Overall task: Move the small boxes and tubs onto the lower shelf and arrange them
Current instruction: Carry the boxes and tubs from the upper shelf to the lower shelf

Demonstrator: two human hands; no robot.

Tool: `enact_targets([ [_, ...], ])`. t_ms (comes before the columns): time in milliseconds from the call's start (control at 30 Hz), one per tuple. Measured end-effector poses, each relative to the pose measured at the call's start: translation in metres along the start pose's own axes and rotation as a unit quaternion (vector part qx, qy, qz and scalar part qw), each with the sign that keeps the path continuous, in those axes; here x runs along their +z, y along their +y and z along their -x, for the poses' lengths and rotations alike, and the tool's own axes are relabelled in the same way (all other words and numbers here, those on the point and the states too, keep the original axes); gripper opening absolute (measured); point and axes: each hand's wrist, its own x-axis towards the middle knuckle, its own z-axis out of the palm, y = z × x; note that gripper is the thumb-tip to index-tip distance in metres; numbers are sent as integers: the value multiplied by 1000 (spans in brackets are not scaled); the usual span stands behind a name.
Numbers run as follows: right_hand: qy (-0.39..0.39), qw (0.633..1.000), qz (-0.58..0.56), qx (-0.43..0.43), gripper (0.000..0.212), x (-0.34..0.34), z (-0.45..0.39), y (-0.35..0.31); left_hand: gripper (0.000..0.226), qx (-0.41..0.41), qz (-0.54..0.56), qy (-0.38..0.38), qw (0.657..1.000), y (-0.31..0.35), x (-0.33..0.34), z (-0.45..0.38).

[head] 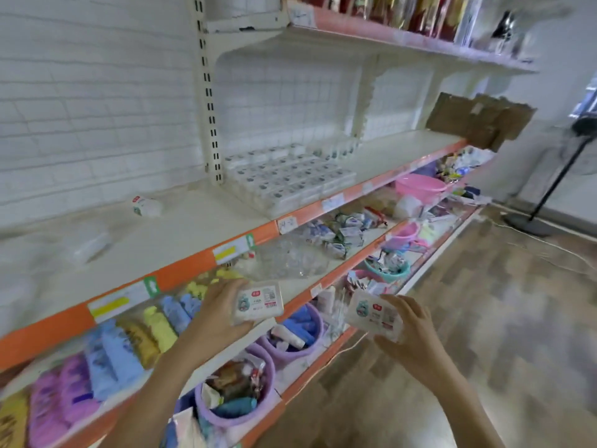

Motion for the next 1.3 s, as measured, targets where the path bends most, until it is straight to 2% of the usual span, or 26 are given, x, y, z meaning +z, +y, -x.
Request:
enact_targets([
  [200,1,995,26,91,73,-34,37,65,64,2,-16,-43,999,37,66,-19],
  [333,13,995,29,97,82,-38,28,94,66,9,-5,-36,999,47,81,-47],
  [433,2,995,22,96,75,-31,-3,106,65,24,-8,-14,1000,51,80,-77],
  [533,1,999,6,50,67,-21,-53,111,64,42,-13,12,999,51,76,-115],
  [833,-38,996,-42,-66,74,-11,-247,106,64,46,-21,124,991,30,30,-246],
  [967,-62,984,-56,-156,70,-3,-322,91,75,-4,-41,137,990,10,5,-289],
  [1067,-100,973,-75,-193,68,11,-369,76,66,-60,-34,133,989,-7,-12,-310],
  [1300,-228,931,-100,-266,69,66,-486,44,64,-173,-58,149,972,-42,-45,-359],
])
